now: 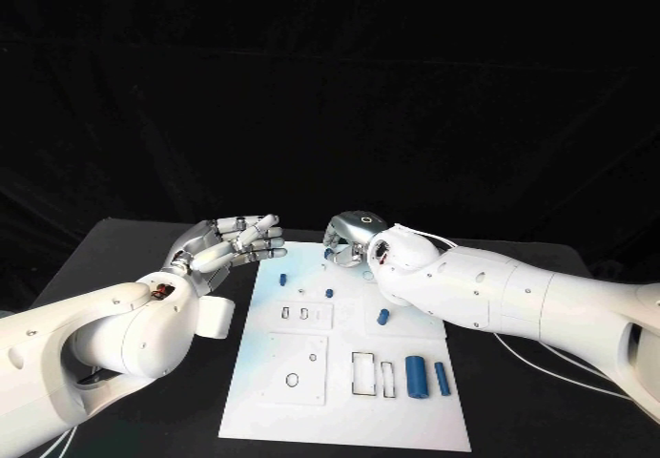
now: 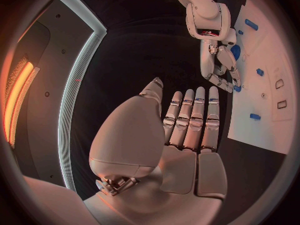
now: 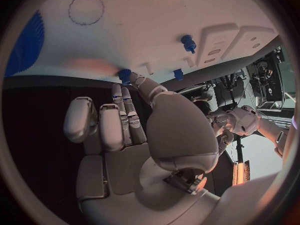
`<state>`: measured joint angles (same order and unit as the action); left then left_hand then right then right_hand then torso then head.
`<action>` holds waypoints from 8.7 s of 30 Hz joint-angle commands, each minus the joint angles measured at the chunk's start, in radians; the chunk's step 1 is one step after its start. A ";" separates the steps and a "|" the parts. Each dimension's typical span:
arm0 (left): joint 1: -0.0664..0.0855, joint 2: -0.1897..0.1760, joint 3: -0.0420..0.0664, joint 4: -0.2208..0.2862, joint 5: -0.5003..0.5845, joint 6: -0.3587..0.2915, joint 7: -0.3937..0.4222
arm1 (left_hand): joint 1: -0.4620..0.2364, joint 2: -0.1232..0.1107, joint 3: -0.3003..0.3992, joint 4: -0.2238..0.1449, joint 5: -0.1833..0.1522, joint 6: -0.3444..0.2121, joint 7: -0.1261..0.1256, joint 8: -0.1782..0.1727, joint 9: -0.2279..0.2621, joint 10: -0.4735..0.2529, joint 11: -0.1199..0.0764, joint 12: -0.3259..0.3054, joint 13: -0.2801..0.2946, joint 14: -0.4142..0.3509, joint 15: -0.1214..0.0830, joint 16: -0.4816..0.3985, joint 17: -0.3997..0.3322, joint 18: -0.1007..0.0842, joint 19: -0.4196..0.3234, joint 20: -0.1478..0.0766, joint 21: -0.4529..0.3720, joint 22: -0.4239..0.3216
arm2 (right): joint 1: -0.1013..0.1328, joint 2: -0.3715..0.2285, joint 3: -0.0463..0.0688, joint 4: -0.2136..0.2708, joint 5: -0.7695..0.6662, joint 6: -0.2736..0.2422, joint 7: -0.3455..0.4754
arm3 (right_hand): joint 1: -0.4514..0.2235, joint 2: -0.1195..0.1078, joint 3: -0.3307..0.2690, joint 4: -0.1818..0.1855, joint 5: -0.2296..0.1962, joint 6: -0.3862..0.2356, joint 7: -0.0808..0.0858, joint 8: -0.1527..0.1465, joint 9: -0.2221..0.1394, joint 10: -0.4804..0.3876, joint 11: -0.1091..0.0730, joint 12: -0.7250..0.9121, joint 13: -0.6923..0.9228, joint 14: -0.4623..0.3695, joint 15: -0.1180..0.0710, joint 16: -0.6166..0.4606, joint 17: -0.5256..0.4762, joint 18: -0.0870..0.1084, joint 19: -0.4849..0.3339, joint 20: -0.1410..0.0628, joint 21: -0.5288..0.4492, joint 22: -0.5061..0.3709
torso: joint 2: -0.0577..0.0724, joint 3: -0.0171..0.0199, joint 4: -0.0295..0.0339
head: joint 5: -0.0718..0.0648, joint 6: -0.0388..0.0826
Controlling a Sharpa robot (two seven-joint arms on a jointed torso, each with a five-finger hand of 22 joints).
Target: Assemble the parts on the task board
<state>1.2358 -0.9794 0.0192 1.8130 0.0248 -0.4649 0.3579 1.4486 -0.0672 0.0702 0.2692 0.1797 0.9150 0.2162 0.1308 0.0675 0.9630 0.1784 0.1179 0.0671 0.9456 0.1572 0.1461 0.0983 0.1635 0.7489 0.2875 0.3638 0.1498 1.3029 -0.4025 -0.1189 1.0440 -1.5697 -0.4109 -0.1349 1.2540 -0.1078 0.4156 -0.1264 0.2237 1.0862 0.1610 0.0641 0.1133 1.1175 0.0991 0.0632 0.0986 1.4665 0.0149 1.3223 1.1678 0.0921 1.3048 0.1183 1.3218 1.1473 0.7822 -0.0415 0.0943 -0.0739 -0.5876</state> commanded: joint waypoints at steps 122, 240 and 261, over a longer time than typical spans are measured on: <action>0.003 -0.006 0.000 -0.024 0.002 0.028 -0.026 | 0.018 -0.004 -0.008 -0.007 -0.005 -0.022 0.017 -0.024 -0.002 -0.024 0.016 -0.028 -0.002 -0.006 0.007 -0.022 0.000 0.015 0.003 0.000 0.005 -0.006 | 0.004 -0.207 0.007 0.306 -0.038 -0.087 -0.157 | 0.122 0.020 -0.314 0.270 0.127 -0.032 -0.050 0.111 0.074 0.421 -0.069 1.461 1.423 0.102 -0.050 0.244 0.392 -0.071 0.210 -0.043 0.192 0.346 | -0.016 0.0164 -0.0324 | 0.029 -0.006; 0.013 0.014 -0.001 -0.075 -0.005 0.041 -0.031 | 0.037 0.002 -0.004 -0.019 -0.004 -0.016 0.012 -0.025 0.001 -0.017 0.014 -0.030 0.001 0.003 0.006 -0.031 0.004 0.015 0.003 0.000 0.005 -0.009 | -0.054 -0.428 0.010 0.189 0.329 0.085 0.235 | 0.166 -0.005 -0.418 0.304 0.076 -0.108 -0.008 0.002 0.069 0.323 -0.031 1.334 1.306 0.098 -0.017 0.239 0.380 -0.046 0.140 -0.012 0.105 0.269 | -0.034 0.0410 -0.0631 | 0.014 -0.019; 0.013 0.014 -0.002 -0.087 -0.005 0.041 -0.036 | 0.038 0.002 -0.004 -0.020 -0.004 -0.015 0.012 -0.025 0.001 -0.016 0.013 -0.030 0.001 0.004 0.005 -0.031 0.004 0.015 0.002 0.000 0.005 -0.009 | -0.069 -0.386 0.010 0.134 0.314 0.098 0.234 | 0.203 0.041 -0.379 0.277 0.039 -0.051 -0.019 0.011 0.071 0.337 -0.040 1.351 1.322 0.099 -0.024 0.240 0.384 -0.049 0.150 -0.017 0.112 0.281 | -0.035 0.0424 -0.0643 | 0.016 -0.018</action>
<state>1.2476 -0.9672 0.0171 1.7253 0.0232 -0.4408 0.3144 1.4775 -0.0646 0.0673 0.2554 0.1797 0.8952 0.2286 0.1063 0.0671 0.9451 0.1963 0.0889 0.0673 0.9421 0.1607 0.1190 0.1017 0.1633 0.7489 0.2875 0.3638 0.1421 1.2350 -0.7902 -0.1088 1.1797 -1.2397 -0.3326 0.1000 1.4561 -0.0741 0.0306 0.1500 0.2678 1.0283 0.1401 0.0730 0.1851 1.4489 0.0605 1.4111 1.3098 1.4664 -0.0036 1.5627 1.3076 0.0374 1.4520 0.1031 1.4287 1.3076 0.7472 0.0011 0.0294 -0.0582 -0.6050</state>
